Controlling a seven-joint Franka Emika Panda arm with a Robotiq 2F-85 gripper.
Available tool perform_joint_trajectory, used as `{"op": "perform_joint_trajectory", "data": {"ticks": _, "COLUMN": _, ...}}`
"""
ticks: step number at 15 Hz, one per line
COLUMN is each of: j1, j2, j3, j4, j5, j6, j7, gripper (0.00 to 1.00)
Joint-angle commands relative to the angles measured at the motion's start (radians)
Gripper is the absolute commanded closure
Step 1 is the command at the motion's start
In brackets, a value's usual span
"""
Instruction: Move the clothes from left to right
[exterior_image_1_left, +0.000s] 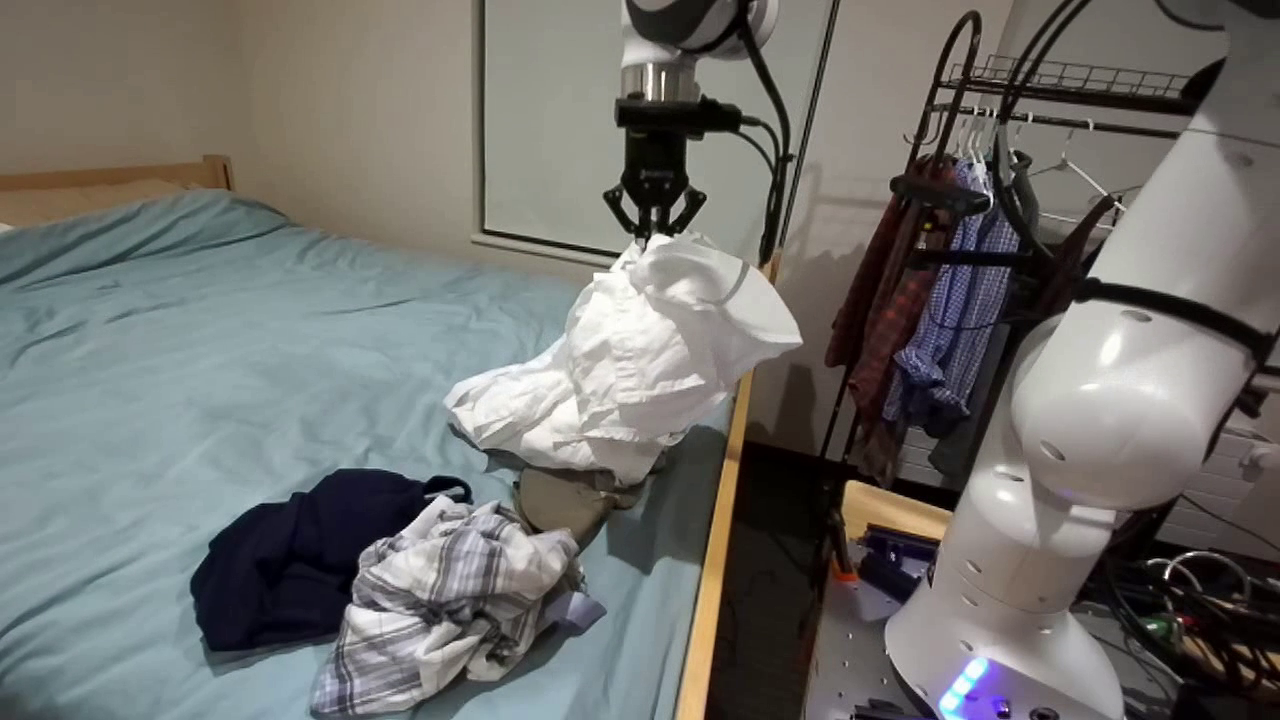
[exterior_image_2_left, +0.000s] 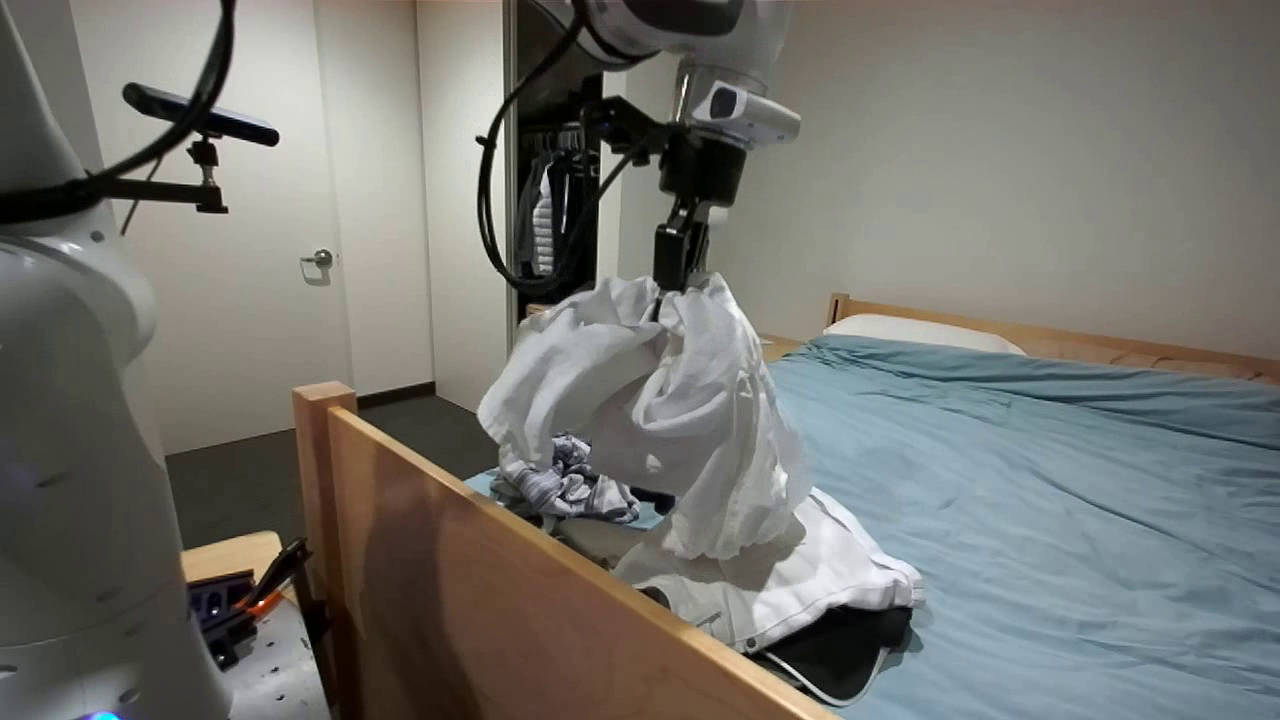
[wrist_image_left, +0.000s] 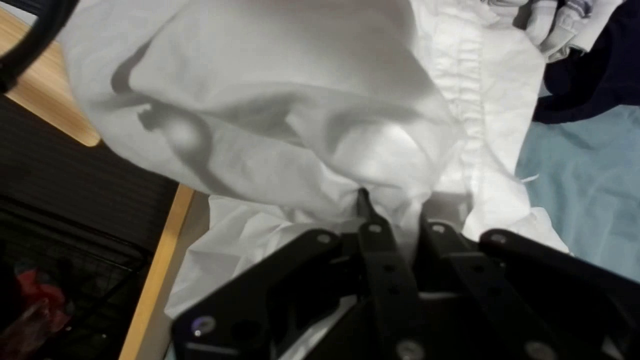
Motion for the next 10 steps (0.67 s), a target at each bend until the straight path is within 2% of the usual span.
{"op": "perform_joint_trajectory", "data": {"ticks": 1, "j1": 0.022, "j2": 0.162, "j3": 0.025, "j4": 0.139, "j5": 0.013, "j6": -0.05, "j7": 0.076, "gripper": 0.92}}
{"op": "perform_joint_trajectory", "data": {"ticks": 4, "j1": 0.033, "j2": 0.217, "j3": 0.01, "j4": 0.201, "j5": 0.059, "j6": -0.014, "j7": -0.001, "gripper": 0.92}}
{"op": "perform_joint_trajectory", "data": {"ticks": 7, "j1": 0.054, "j2": 0.195, "j3": 0.024, "j4": 0.185, "j5": 0.059, "j6": 0.068, "j7": -0.009, "gripper": 0.92}}
{"op": "perform_joint_trajectory", "data": {"ticks": 8, "j1": 0.048, "j2": 0.217, "j3": 0.013, "j4": 0.191, "j5": 0.034, "j6": 0.026, "j7": 0.028, "gripper": 0.89}}
{"op": "perform_joint_trajectory", "data": {"ticks": 10, "j1": 0.06, "j2": 0.211, "j3": 0.017, "j4": 0.192, "j5": 0.034, "j6": 0.054, "j7": 0.022, "gripper": 0.89}}
